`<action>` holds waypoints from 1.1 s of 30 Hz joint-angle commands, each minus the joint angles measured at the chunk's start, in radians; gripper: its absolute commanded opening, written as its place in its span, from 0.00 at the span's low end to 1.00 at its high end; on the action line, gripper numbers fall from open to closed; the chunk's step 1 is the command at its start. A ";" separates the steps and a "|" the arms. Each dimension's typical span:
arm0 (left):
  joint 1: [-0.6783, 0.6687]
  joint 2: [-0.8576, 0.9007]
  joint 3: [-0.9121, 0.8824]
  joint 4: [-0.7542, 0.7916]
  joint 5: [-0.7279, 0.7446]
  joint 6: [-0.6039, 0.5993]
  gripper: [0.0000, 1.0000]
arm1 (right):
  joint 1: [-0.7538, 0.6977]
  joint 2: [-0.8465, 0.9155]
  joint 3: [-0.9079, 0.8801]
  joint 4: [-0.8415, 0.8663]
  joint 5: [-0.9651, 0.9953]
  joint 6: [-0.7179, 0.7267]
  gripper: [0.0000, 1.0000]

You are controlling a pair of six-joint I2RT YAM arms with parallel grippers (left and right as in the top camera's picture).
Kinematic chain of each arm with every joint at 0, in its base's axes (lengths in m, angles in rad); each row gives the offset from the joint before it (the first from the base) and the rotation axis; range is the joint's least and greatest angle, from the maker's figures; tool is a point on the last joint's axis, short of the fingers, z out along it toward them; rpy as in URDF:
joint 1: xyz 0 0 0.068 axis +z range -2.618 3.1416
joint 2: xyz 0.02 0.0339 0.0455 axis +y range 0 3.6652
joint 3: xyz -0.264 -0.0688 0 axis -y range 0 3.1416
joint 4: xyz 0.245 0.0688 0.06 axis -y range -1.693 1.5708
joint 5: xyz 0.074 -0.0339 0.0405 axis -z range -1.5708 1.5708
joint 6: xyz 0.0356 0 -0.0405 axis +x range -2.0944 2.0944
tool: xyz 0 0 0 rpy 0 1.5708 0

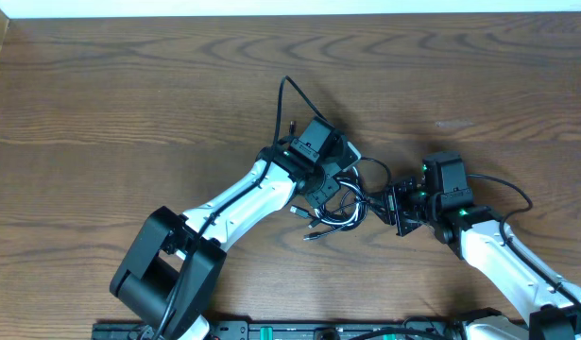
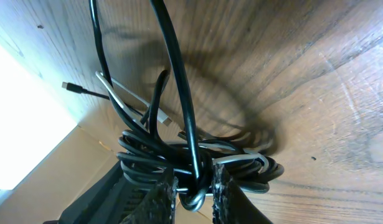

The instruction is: Untangle cables

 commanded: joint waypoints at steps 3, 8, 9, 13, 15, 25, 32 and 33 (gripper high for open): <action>0.002 -0.020 -0.005 -0.004 0.009 -0.001 0.08 | 0.010 0.007 0.013 0.005 -0.029 0.013 0.15; 0.002 -0.020 -0.005 -0.005 0.009 -0.001 0.08 | 0.010 0.007 0.013 0.005 -0.028 0.012 0.05; 0.002 -0.020 -0.005 -0.004 0.009 -0.001 0.08 | 0.010 0.007 0.013 0.005 -0.027 0.012 0.01; 0.002 -0.020 -0.005 -0.004 0.009 -0.001 0.08 | 0.010 0.007 0.013 0.006 -0.026 -0.004 0.01; 0.002 -0.020 -0.005 -0.004 0.009 -0.001 0.08 | 0.010 0.007 0.013 0.006 -0.015 -0.041 0.01; 0.002 -0.020 -0.005 0.000 0.008 -0.001 0.08 | 0.009 0.006 0.013 -0.007 -0.044 -0.378 0.02; 0.002 -0.020 -0.005 0.005 0.008 -0.001 0.08 | 0.009 0.006 0.013 -0.113 -0.038 -0.496 0.02; 0.002 -0.020 -0.005 0.005 0.007 -0.001 0.08 | 0.009 0.006 0.013 -0.129 -0.031 -0.514 0.02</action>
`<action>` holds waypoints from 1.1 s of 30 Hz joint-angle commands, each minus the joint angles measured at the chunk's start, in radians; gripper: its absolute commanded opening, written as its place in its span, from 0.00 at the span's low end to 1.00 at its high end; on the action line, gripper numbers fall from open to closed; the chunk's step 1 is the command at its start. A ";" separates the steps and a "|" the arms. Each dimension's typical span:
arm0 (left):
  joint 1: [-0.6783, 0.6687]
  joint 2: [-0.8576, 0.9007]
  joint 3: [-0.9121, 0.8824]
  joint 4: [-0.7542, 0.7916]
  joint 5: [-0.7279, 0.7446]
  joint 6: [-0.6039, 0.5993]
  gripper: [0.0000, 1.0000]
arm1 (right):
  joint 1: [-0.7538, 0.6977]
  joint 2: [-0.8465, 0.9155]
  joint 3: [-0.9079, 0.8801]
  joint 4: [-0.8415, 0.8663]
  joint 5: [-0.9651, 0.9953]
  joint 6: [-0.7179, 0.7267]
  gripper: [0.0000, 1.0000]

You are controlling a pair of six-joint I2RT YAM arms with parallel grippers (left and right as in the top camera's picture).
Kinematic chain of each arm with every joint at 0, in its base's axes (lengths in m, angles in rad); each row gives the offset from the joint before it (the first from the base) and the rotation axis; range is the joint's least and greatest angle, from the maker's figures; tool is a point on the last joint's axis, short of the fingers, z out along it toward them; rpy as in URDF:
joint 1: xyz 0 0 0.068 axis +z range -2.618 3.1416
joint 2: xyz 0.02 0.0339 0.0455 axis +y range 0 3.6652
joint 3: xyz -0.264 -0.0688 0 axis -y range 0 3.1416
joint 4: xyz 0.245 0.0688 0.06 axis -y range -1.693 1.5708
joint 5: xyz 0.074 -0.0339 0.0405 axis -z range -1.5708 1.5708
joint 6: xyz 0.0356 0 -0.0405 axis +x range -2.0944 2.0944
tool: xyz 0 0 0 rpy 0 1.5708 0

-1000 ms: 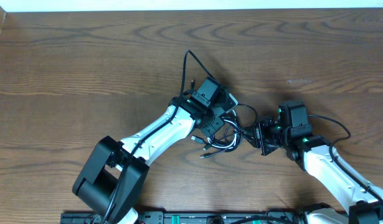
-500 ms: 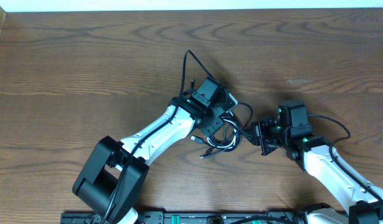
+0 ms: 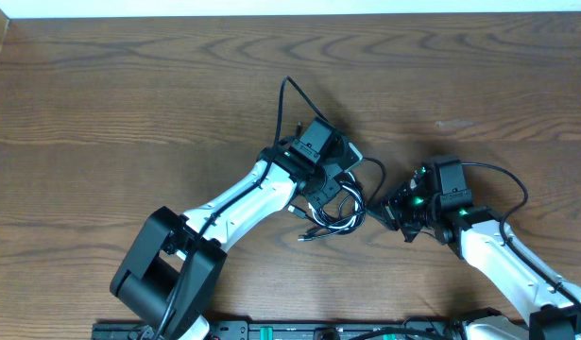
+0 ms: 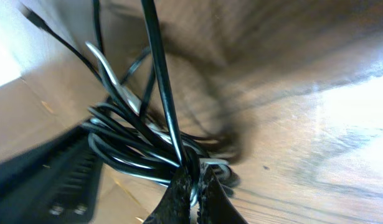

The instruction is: Untangle cables

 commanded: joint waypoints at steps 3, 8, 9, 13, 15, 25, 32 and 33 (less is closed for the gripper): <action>0.005 -0.020 -0.006 0.006 -0.014 -0.001 0.08 | 0.009 0.006 0.011 -0.079 0.024 -0.143 0.02; 0.005 -0.020 -0.006 0.007 -0.014 -0.002 0.08 | 0.009 0.006 0.011 -0.177 0.086 -0.161 0.02; 0.005 -0.020 -0.006 0.007 -0.014 -0.002 0.08 | 0.009 0.006 0.011 -0.193 0.101 -0.161 0.02; 0.005 -0.020 -0.006 0.006 -0.013 -0.002 0.08 | 0.008 0.006 0.011 -0.198 0.124 -0.172 0.01; 0.005 -0.020 -0.006 0.006 -0.013 -0.002 0.08 | 0.003 0.006 0.013 -0.194 0.110 -0.185 0.06; 0.008 -0.040 0.008 -0.048 0.020 -0.024 0.46 | -0.053 0.005 0.196 -0.385 0.078 -0.573 0.72; 0.008 -0.136 0.028 -0.079 0.052 -0.283 0.59 | -0.057 0.005 0.240 -0.369 0.065 -0.824 0.59; 0.008 -0.142 0.028 -0.082 0.062 -0.330 0.59 | -0.057 0.008 0.239 -0.357 0.064 -0.840 0.60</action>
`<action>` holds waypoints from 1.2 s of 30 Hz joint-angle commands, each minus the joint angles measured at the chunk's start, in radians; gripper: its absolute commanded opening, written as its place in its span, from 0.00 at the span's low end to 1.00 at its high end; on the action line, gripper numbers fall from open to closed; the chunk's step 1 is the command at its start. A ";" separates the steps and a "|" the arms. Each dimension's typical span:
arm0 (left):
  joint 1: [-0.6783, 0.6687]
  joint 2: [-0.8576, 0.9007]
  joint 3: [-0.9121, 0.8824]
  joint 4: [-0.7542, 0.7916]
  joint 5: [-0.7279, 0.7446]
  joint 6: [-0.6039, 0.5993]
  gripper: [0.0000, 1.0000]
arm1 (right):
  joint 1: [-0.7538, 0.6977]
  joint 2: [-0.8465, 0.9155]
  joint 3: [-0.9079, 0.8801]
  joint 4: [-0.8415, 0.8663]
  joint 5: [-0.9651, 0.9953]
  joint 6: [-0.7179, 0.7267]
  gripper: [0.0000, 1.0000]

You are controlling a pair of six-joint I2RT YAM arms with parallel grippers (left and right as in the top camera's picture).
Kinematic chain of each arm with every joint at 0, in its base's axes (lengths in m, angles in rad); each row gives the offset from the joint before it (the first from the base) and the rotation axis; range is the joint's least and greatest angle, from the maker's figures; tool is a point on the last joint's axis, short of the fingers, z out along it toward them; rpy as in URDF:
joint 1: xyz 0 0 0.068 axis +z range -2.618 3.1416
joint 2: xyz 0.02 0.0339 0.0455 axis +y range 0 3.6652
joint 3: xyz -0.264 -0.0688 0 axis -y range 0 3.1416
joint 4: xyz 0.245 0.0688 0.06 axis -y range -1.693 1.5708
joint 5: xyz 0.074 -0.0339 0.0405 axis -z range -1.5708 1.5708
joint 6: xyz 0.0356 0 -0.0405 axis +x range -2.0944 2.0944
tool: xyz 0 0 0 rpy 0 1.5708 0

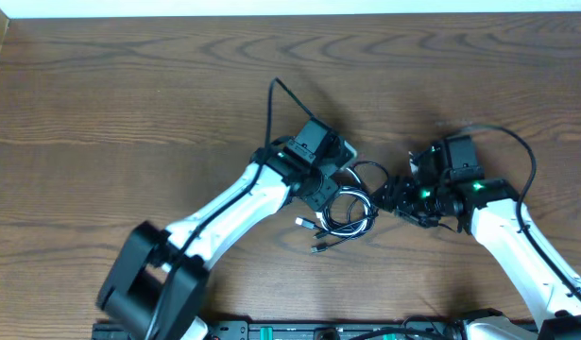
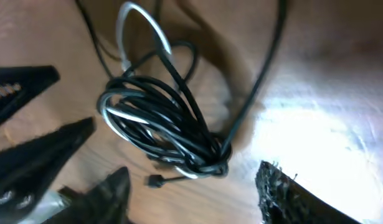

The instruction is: Untangle cables

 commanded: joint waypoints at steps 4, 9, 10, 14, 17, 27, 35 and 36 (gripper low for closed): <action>0.007 -0.043 0.027 -0.061 0.039 -0.381 0.57 | -0.006 0.035 0.011 0.057 -0.003 -0.175 0.63; 0.007 -0.014 0.024 -0.196 0.041 -0.438 0.44 | 0.014 0.108 -0.011 0.132 -0.004 -0.175 0.47; 0.006 -0.013 0.021 -0.220 0.050 -0.437 0.44 | 0.020 0.123 -0.013 0.140 -0.005 -0.175 0.44; 0.005 -0.013 -0.014 -0.263 0.066 -0.437 0.44 | 0.055 0.178 -0.015 0.155 -0.059 -0.153 0.29; 0.005 -0.013 -0.058 -0.207 0.066 -0.436 0.43 | 0.100 0.208 -0.015 0.158 -0.098 -0.035 0.26; 0.005 0.061 -0.196 0.168 -0.097 -0.428 0.25 | 0.323 0.221 -0.015 0.295 -0.177 0.144 0.23; 0.011 0.060 -0.129 0.293 0.071 -0.128 0.23 | 0.392 0.208 -0.015 0.329 -0.260 0.006 0.25; 0.012 0.060 -0.115 0.290 0.107 -0.113 0.23 | 0.391 0.202 -0.015 0.331 -0.289 -0.018 0.25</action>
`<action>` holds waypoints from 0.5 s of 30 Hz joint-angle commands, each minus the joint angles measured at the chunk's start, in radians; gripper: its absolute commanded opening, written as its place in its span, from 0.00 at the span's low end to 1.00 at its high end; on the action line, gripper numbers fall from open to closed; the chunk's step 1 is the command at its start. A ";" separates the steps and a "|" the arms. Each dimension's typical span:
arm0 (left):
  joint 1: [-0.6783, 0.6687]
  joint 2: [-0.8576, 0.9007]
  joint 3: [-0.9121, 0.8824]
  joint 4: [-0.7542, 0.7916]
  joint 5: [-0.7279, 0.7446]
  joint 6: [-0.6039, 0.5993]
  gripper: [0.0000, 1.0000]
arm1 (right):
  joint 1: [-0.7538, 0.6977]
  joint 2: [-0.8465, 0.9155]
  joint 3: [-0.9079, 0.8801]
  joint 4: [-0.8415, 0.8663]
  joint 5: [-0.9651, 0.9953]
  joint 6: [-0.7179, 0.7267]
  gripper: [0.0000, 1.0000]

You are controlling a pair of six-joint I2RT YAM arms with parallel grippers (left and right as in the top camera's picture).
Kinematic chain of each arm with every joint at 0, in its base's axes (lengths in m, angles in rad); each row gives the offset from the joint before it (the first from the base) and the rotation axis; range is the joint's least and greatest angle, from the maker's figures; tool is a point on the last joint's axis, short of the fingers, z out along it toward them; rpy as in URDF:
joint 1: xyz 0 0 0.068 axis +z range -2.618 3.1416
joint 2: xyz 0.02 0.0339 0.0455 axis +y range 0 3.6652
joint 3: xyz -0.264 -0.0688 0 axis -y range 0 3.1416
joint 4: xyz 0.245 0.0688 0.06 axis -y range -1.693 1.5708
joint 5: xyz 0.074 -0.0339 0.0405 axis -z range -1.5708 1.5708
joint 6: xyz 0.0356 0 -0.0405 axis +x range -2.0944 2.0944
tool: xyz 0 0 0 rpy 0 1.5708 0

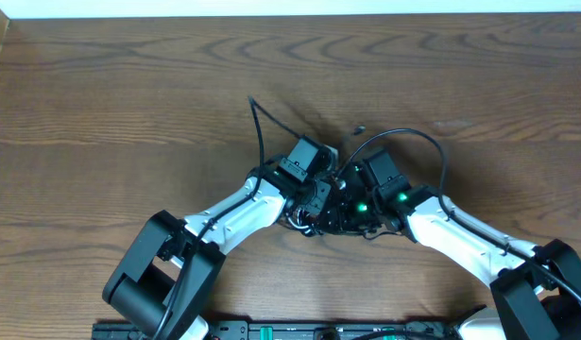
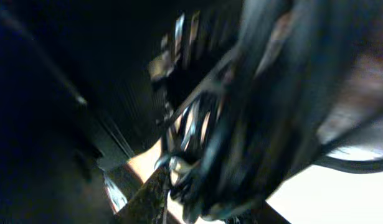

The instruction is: Untangle cables

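Observation:
The tangled bundle of black and grey cables lies mid-table, mostly hidden under both grippers. My left gripper sits on its left side; its jaws are hidden from above. My right gripper presses in from the right. In the blurred right wrist view the cable bundle fills the gap of the right gripper, touching both fingers. One black cable loop arcs out over the right arm. A black cable tail runs up-left. A small plug lies just above.
The wooden table extends on all sides of the two arms. A white edge borders its far side. The arms' base rail runs along the near edge.
My right gripper was open and apart from the bundle on its right. It is now pushed left against the left gripper with the bundle between its fingers. The left gripper and cable tail shifted left.
First my right gripper was shut on a black strand of the bundle, beside the left gripper. It still pinched it a second later. Then it stood open, back from the bundle, with a loop over its arm. Now it is on the bundle again.

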 commanded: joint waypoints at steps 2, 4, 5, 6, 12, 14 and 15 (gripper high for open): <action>0.004 0.006 0.097 0.005 0.162 0.140 0.24 | 0.009 -0.028 -0.002 0.009 -0.162 -0.131 0.25; 0.013 0.004 0.135 -0.035 0.161 0.131 0.33 | -0.008 -0.045 -0.002 0.004 -0.134 -0.131 0.26; 0.019 0.003 0.156 -0.062 0.161 0.125 0.36 | -0.019 -0.053 -0.002 0.003 -0.115 -0.130 0.26; 0.026 -0.001 0.177 -0.093 0.161 0.114 0.39 | -0.029 -0.057 -0.002 0.001 -0.094 -0.130 0.27; 0.084 -0.020 0.246 -0.244 0.161 0.011 0.54 | -0.074 -0.060 -0.002 -0.057 0.067 -0.089 0.27; 0.104 -0.030 0.246 -0.302 0.161 -0.027 0.55 | -0.075 -0.060 -0.002 -0.078 0.124 -0.074 0.27; 0.114 -0.031 0.246 -0.339 0.161 -0.051 0.55 | -0.074 -0.060 -0.002 -0.079 0.137 -0.077 0.27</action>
